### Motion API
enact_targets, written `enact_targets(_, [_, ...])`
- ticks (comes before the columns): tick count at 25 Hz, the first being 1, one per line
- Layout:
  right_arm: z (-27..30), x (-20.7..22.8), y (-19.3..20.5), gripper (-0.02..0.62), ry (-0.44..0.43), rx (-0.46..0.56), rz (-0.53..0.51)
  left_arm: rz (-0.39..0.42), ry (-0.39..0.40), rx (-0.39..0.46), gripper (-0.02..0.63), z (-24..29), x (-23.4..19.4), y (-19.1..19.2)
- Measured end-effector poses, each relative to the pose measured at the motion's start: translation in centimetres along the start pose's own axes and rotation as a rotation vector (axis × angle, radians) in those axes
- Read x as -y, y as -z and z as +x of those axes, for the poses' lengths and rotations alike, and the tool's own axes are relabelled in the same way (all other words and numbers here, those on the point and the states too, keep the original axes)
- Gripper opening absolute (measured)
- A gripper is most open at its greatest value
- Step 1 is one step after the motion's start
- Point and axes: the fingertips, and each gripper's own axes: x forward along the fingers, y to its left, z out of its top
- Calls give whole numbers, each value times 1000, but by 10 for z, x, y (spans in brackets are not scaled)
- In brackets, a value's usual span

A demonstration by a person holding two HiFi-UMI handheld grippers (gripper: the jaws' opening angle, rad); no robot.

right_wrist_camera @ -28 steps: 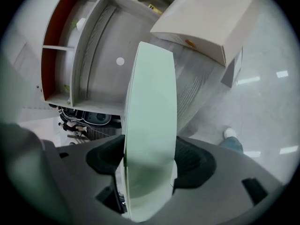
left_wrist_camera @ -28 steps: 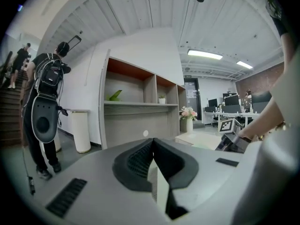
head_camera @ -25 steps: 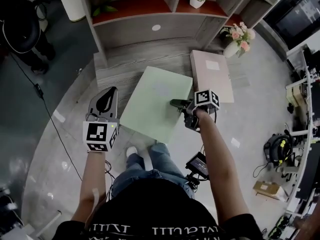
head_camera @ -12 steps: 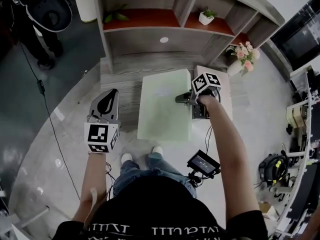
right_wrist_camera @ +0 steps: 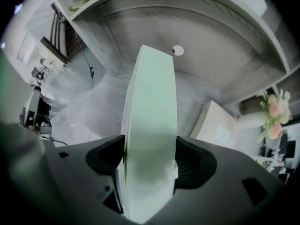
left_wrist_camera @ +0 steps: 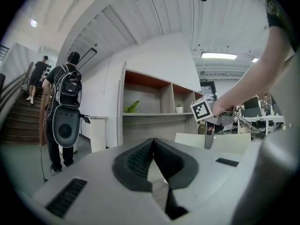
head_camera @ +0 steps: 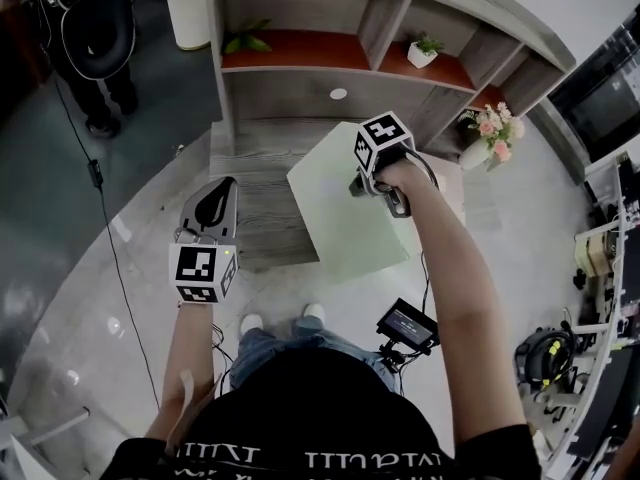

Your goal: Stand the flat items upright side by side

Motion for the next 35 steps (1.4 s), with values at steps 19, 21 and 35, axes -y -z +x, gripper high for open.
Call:
enact_targets(19, [-11,-61,-29,339,20,63,-358,-23,-14,19,12,-15,-11,-1])
enact_targets(21, [-8,-63,-36,339,-22,64,-344,-23,-26,22,12,-19,-13,-3])
enact_targets(35, [6,-60,-62,279,-1,46,-271,-79,-65,-11,12,-45,-28,5])
